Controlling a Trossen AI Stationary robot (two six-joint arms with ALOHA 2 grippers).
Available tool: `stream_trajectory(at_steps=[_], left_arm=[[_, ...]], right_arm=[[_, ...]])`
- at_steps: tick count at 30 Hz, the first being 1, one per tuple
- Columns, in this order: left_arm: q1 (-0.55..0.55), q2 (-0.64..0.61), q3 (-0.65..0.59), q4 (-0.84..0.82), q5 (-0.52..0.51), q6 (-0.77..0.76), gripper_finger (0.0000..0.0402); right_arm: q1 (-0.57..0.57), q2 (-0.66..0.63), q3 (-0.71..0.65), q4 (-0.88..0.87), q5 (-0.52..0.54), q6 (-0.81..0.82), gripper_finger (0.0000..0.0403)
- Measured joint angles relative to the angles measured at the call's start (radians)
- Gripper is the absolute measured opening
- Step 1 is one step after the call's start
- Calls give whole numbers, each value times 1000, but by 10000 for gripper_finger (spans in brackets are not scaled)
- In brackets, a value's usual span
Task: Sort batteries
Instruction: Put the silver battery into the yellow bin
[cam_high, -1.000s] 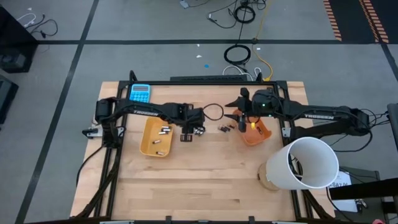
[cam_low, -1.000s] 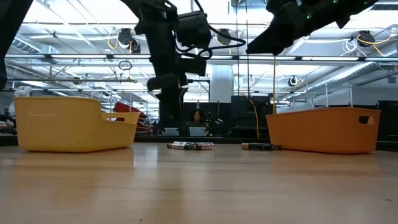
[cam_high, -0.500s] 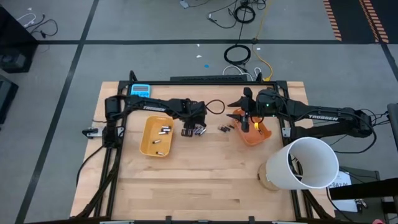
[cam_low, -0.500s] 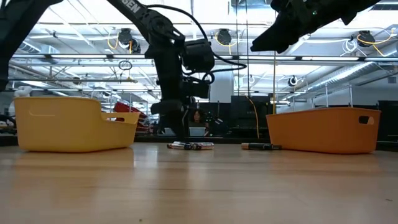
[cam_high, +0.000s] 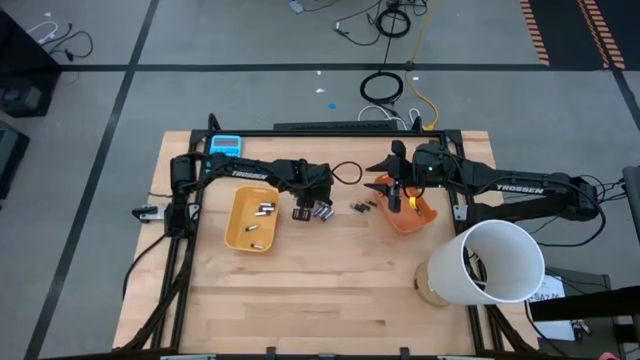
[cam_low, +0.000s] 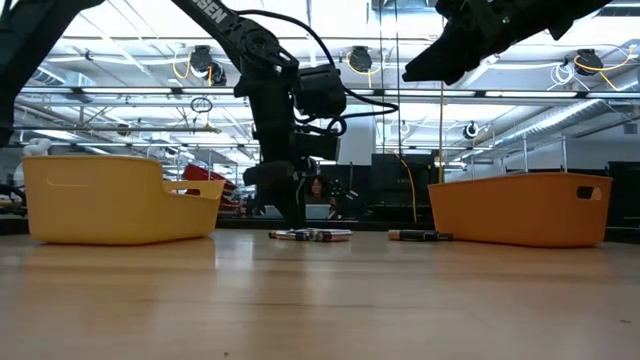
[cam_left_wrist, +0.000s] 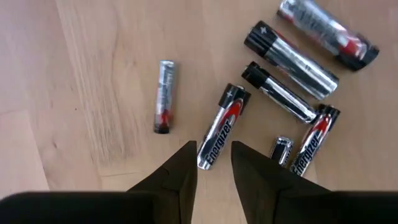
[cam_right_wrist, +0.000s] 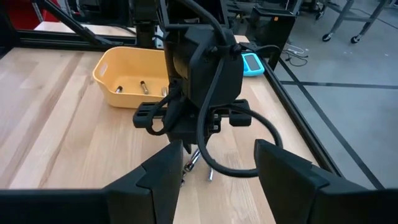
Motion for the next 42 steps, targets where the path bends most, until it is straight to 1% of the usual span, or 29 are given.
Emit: stream_trajectory(at_steps=[6, 13, 16, 22, 26, 32, 35, 37, 39, 42], left_arm=[[0, 0, 0, 3, 32, 44, 106], [10, 0, 0, 65, 36, 68, 106], [9, 0, 0, 43, 39, 92, 106], [8, 0, 0, 30, 63, 87, 109], [9, 11, 0, 39, 62, 87, 123], [8, 64, 5, 41, 60, 93, 163], [8, 91, 7, 45, 53, 115, 169], [6, 101, 6, 44, 29, 117, 160], [6, 103, 6, 40, 28, 118, 135], [5, 101, 5, 37, 26, 115, 67]], right_arm=[[0, 0, 0, 6, 0, 0, 189], [0, 0, 0, 13, 0, 0, 189], [0, 0, 0, 13, 0, 0, 189], [0, 0, 0, 13, 0, 0, 189], [0, 0, 0, 13, -1, 0, 189], [0, 0, 0, 13, -1, 0, 189], [0, 0, 0, 13, -1, 0, 189], [0, 0, 0, 13, -1, -1, 189], [0, 0, 0, 13, -1, -3, 189], [0, 0, 0, 13, -1, -7, 189]])
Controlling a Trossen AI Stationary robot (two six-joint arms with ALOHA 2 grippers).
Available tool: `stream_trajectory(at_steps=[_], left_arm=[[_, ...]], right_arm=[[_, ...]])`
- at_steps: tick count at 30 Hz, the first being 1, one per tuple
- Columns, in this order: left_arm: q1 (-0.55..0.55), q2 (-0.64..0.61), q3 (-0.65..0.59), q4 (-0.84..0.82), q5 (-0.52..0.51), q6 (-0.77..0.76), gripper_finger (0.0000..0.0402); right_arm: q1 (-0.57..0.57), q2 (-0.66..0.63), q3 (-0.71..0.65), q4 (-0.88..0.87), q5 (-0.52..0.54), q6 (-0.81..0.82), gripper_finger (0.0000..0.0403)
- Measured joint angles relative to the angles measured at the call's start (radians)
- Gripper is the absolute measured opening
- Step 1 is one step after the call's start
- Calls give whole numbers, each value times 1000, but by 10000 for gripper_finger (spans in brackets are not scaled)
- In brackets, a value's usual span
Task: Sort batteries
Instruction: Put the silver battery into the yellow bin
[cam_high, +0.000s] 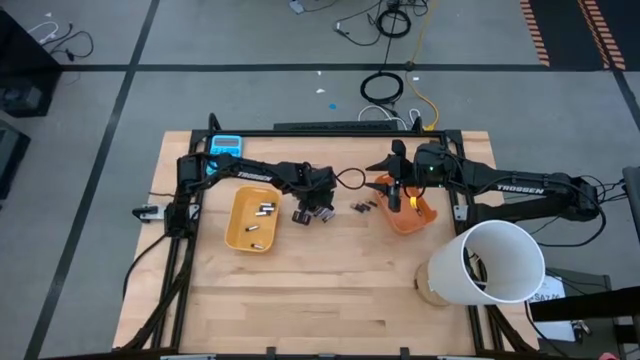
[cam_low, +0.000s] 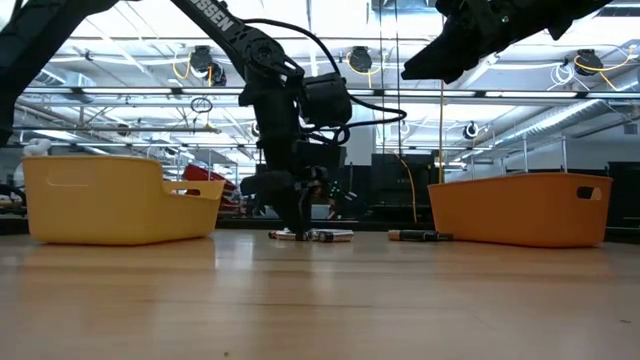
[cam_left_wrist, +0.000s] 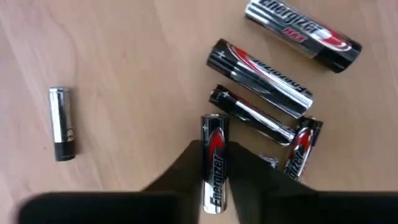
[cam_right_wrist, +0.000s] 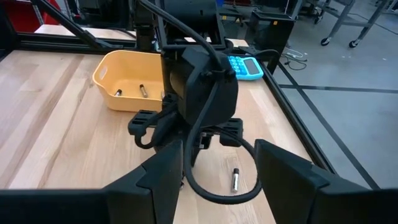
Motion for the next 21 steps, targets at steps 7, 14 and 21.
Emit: stream_trajectory(at_steps=[7, 14, 21], left_arm=[[-29, -32, 42, -84, -76, -35, 41], [-69, -223, 148, -345, -94, -208, 41], [-86, -382, 90, -569, 58, -596, 70]], right_arm=[[0, 0, 0, -1, 0, 0, 189], [0, 0, 1, 1, 1, -11, 189], [0, 1, 1, 8, 2, -22, 189]])
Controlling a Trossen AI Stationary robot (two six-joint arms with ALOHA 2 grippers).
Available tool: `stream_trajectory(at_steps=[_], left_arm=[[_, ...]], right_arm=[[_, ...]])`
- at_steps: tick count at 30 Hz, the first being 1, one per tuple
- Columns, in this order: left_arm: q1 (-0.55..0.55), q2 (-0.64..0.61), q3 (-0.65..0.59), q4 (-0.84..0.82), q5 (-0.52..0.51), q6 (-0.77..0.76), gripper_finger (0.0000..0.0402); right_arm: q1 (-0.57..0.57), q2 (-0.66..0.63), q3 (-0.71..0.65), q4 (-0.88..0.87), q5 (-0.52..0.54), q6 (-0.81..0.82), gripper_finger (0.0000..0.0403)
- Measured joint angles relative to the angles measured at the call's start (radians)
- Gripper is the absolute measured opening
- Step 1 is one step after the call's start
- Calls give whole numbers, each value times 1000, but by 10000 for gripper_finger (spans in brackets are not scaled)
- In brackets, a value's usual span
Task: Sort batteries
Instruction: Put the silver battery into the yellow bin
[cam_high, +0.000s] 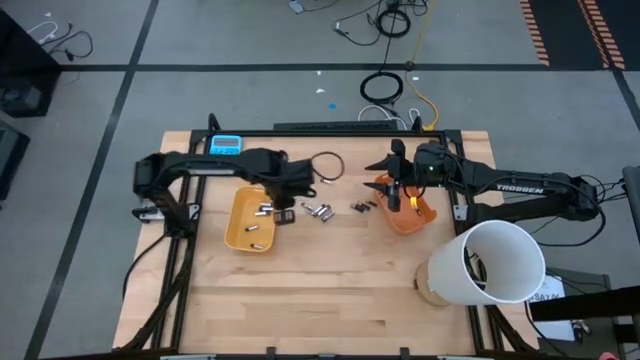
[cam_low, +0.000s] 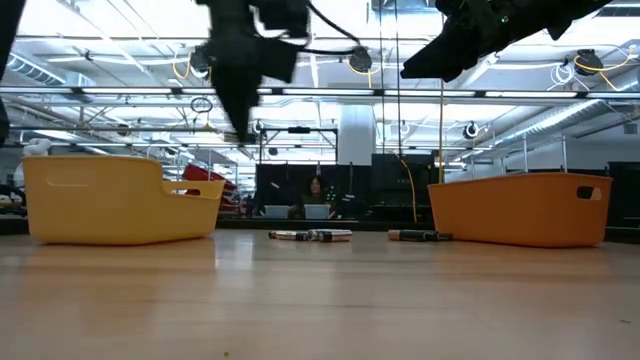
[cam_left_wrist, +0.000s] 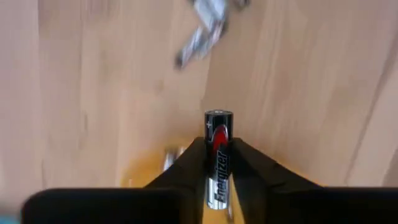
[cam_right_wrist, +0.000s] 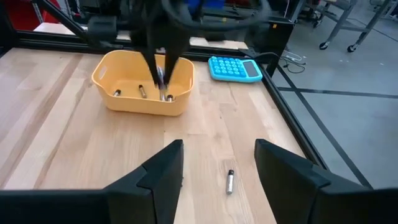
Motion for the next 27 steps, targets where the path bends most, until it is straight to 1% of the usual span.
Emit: stream_trajectory(at_steps=[3, 6, 10, 15, 19, 20, 22, 25, 27], left_arm=[[-30, -27, -62, -74, -63, -77, 115], [-52, -53, -108, -144, -123, -120, 150], [-65, -53, -135, -124, -185, -134, 182], [-68, -55, -126, 20, -217, -48, 199], [-55, -56, -122, 216, -327, 48, 201], [-45, -55, -122, 270, -339, 67, 201], [-21, -43, -121, 379, -322, 98, 201], [19, 1, -121, 496, -255, 142, 201], [43, 39, -121, 579, -252, 179, 201]], right_arm=[[0, 0, 0, 4, 0, 0, 189], [0, 0, 0, 4, 1, 7, 189], [0, 0, 0, 15, 1, 16, 189], [2, 0, 0, 26, 0, 35, 189], [3, 0, 0, 24, -1, 47, 189], [3, 0, 0, 24, -1, 49, 189], [3, 1, 0, 24, -1, 49, 189], [6, 3, 0, 24, -1, 49, 189], [11, 3, 0, 24, -1, 49, 189]])
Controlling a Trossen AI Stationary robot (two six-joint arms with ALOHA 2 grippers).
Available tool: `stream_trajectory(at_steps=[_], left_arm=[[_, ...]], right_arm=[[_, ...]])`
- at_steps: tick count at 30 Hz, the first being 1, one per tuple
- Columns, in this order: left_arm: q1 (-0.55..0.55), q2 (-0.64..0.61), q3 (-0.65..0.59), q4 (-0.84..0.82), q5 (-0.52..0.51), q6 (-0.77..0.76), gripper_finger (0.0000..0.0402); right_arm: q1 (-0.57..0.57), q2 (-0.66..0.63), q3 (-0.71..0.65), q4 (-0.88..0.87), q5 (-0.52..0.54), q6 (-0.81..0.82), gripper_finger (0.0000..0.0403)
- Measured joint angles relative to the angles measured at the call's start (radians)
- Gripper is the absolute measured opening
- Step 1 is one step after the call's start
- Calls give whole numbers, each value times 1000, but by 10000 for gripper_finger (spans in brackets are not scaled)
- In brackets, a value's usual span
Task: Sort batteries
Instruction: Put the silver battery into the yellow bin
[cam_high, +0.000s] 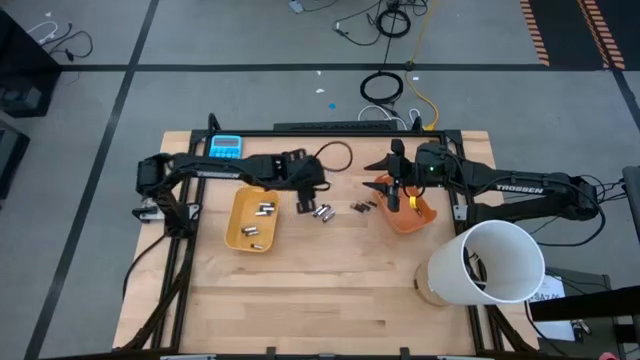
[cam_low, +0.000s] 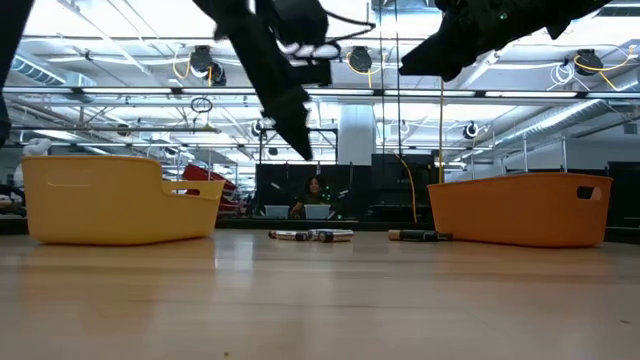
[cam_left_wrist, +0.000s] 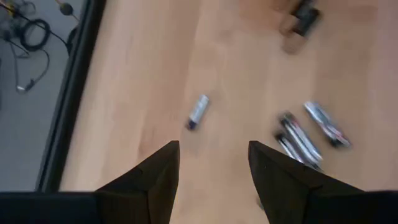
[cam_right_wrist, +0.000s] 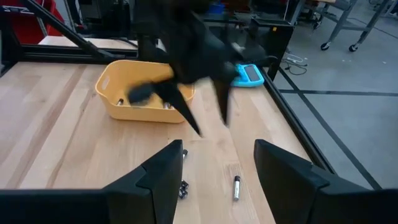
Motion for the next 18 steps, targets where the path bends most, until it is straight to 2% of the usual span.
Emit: stream_trajectory(at_steps=[8, 18], left_arm=[[88, 152, 0, 206, 82, 129, 200], [157, 240, 0, 223, 152, 126, 200]], right_arm=[[11, 0, 0, -2, -1, -9, 189], [11, 0, 0, -3, -1, -14, 189]])
